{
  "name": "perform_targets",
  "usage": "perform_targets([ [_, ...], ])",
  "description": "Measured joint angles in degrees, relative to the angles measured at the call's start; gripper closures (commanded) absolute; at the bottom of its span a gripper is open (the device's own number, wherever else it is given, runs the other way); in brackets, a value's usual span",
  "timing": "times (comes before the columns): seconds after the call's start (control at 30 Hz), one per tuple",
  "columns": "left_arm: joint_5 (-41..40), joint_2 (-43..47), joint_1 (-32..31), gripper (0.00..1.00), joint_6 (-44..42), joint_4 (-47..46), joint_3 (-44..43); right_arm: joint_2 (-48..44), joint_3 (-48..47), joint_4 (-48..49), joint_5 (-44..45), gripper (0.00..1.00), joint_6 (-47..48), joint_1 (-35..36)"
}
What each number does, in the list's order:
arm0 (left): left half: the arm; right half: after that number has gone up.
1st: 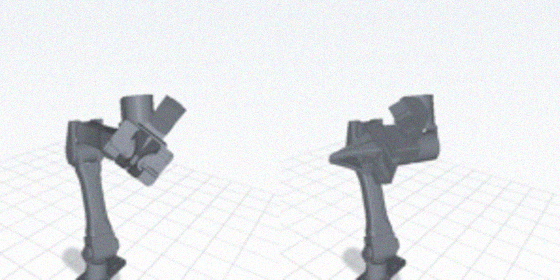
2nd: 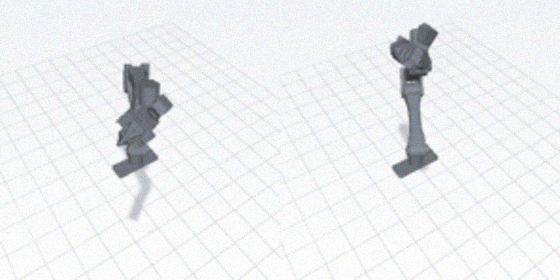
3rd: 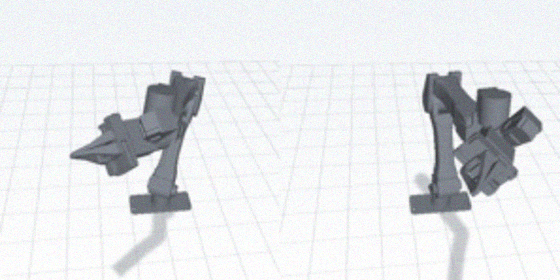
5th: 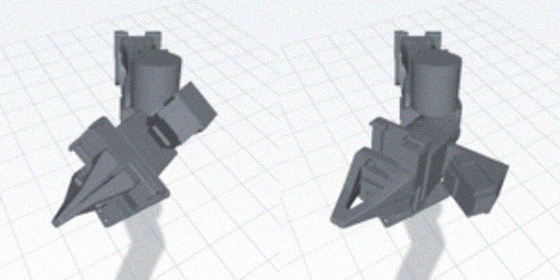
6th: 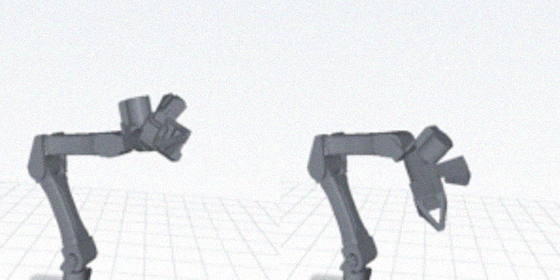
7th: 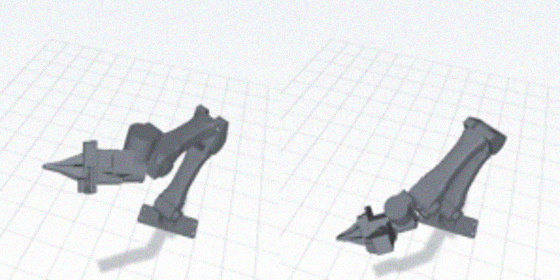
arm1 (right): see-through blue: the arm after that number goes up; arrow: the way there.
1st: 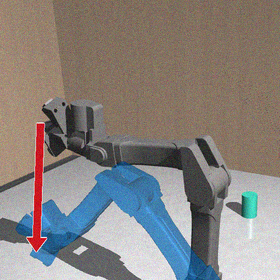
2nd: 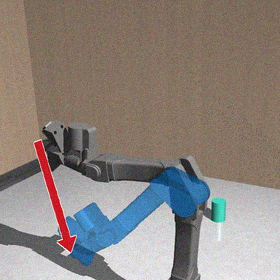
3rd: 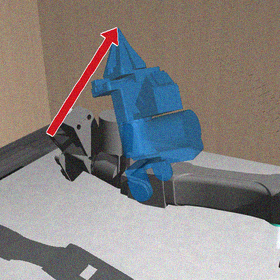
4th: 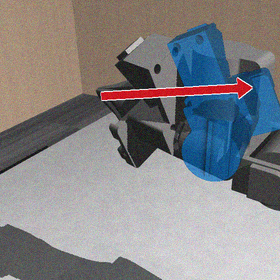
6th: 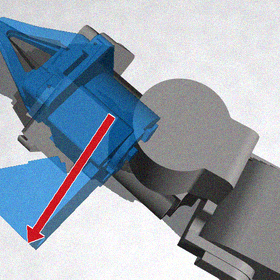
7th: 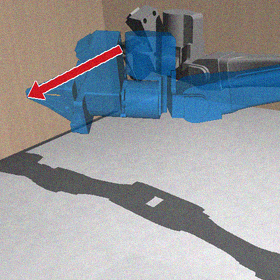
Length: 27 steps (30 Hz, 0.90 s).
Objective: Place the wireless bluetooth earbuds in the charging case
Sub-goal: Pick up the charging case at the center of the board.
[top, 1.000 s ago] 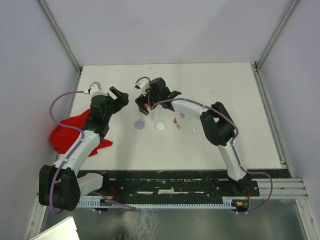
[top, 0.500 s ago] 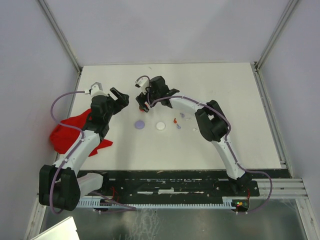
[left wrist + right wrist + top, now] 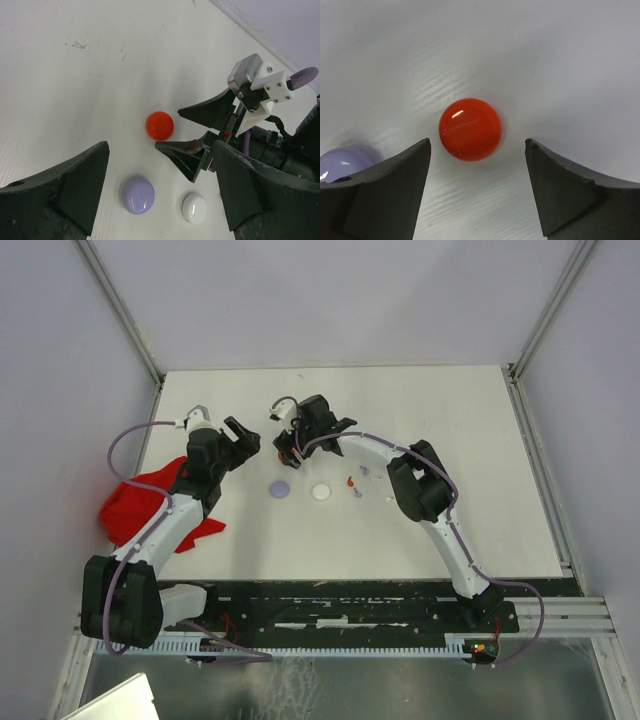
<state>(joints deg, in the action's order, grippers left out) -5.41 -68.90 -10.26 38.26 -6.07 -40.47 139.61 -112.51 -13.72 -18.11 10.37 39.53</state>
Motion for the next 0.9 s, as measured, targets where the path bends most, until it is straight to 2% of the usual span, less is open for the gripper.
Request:
perform_targets([
  [0.9, 0.0, -0.8, 0.0, 0.10, 0.0, 0.2, -0.3, 3.2, -6.8, -8.3, 1.1, 0.24, 3.1, 1.3],
])
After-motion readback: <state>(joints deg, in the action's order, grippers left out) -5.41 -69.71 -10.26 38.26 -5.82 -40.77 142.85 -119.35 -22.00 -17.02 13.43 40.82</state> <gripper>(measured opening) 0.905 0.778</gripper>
